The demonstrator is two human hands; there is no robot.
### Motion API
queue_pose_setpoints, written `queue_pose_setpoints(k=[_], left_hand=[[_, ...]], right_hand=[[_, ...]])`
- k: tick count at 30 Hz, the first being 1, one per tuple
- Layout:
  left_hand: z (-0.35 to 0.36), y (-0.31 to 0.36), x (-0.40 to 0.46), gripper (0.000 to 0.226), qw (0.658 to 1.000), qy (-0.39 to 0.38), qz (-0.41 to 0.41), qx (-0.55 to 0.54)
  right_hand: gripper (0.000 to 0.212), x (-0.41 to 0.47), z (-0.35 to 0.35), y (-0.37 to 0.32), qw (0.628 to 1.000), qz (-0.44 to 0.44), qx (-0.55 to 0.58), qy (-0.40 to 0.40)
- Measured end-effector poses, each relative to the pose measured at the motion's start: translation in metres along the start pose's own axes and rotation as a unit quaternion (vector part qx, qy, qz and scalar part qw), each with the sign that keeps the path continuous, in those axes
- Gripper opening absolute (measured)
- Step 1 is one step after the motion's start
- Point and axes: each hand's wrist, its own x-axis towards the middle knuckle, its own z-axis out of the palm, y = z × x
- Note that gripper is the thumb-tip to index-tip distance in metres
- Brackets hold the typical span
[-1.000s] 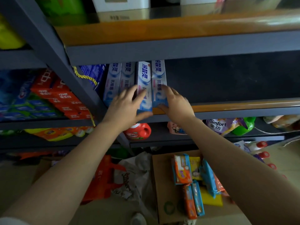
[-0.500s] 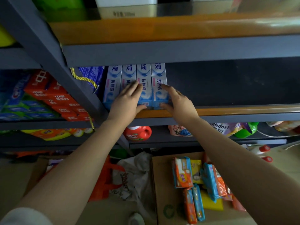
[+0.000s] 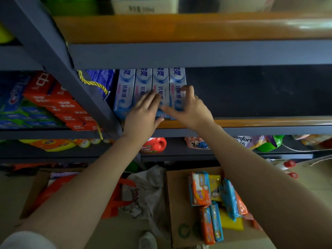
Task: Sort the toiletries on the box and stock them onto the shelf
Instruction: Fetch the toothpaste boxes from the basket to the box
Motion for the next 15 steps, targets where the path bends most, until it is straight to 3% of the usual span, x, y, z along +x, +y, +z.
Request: queue_pose_setpoints(k=[5,7,11,13,15], left_hand=[[-0.01,-0.008,0.0,0.058,0.994,-0.033,0.002,-0.107],[-0.018,-0.009,-0.006,0.048,0.988,0.0,0.002,-0.153],[-0.033,0.001,-0.018,0.037,0.971,0.044,-0.008,-0.234],[-0.041,0.014,-0.019,0.041,0.942,0.018,-0.06,-0.33],[-0.05,0.03,-0.019,0.053,0.876,-0.01,-0.133,-0.463]], right_hand=[[0.063,0.015,-0.001,-0.014,0.992,0.091,0.085,-0.012],[0.061,0.016,-0.01,-0.012,0.981,0.145,0.131,-0.002],[0.056,-0.003,-0.034,0.0,0.982,0.174,0.066,-0.026],[0.045,-0.032,-0.046,0.01,0.991,0.131,0.03,0.006],[0.048,-0.071,-0.057,0.017,0.996,0.075,0.035,0.035]])
